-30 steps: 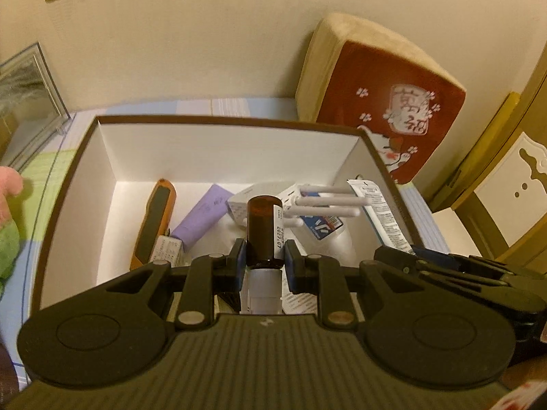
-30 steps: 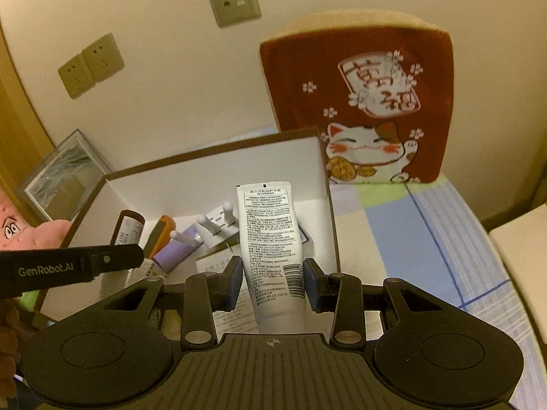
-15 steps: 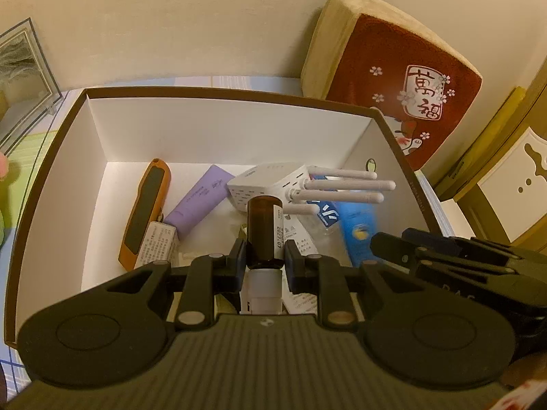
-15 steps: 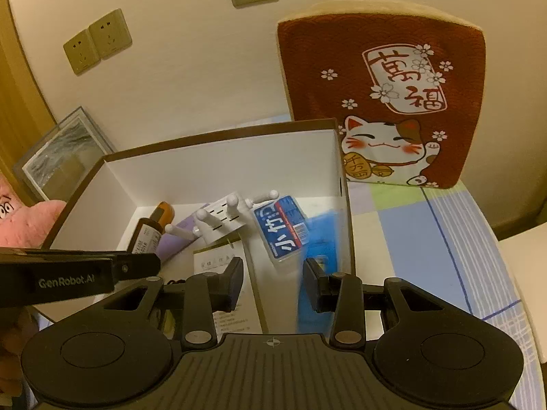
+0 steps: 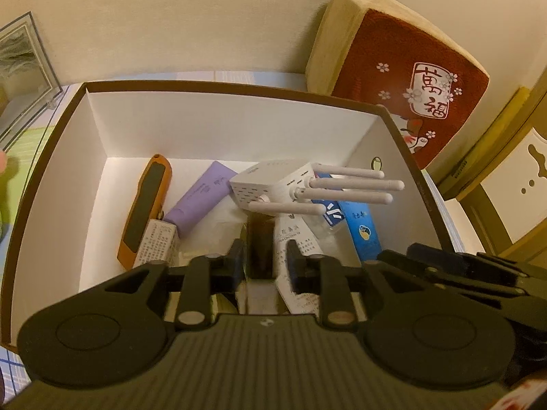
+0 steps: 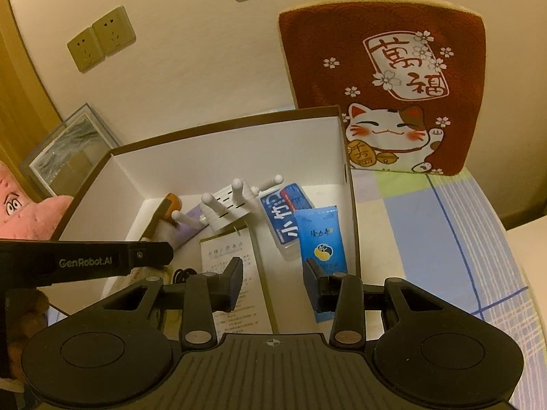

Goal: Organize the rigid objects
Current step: 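Open the left tool to drop the brown bottle while the right tool releases the white tube, then withdraw both open tools from the brown box back over the table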

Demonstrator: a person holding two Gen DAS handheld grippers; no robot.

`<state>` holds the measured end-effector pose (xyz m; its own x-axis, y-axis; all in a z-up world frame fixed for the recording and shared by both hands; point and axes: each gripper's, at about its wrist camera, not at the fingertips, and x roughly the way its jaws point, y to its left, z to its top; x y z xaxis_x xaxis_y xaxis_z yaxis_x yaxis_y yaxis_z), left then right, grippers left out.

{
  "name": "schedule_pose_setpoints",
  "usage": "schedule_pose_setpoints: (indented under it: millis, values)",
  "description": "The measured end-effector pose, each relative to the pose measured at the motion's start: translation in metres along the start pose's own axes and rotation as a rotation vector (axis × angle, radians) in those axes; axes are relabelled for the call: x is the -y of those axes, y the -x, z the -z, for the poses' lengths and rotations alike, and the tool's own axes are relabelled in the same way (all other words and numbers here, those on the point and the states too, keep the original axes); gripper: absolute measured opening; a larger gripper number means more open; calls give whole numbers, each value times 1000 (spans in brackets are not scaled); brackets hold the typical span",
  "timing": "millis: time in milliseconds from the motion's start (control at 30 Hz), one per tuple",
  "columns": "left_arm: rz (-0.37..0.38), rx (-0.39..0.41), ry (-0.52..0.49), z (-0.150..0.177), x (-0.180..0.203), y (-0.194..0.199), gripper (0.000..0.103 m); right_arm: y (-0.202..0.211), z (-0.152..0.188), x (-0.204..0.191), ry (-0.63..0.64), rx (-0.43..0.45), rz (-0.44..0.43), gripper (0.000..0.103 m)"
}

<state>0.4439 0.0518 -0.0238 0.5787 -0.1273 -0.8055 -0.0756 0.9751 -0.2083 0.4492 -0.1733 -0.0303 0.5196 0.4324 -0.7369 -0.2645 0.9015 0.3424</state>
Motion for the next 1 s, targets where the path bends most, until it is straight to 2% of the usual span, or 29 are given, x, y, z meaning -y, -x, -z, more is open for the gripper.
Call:
schedule_pose_setpoints:
  millis: [67, 167, 267, 567, 833, 900, 1000]
  values:
    - [-13, 8, 9, 0, -2, 2, 43, 2, 0, 0, -6, -5, -10, 45]
    - [-13, 6, 18, 0, -6, 5, 43, 7, 2, -2, 5, 7, -27, 53]
    - [-18, 11, 13, 1, -8, 10, 45, 10, 3, -5, 27, 5, -37, 57]
    - [-39, 25, 3, 6, -13, 26, 46, 21, 7, -11, 46, 10, -48, 60]
    - [-87, 68, -36, 20, -7, 56, 53, 37, 11, -16, 55, 33, -69, 62]
    - [-106, 83, -59, 26, -3, 66, 55, 43, 14, -17, 60, 39, -78, 63]
    - [-140, 120, -93, 37, 4, 84, 64, 53, 20, -18, 70, 45, -93, 64]
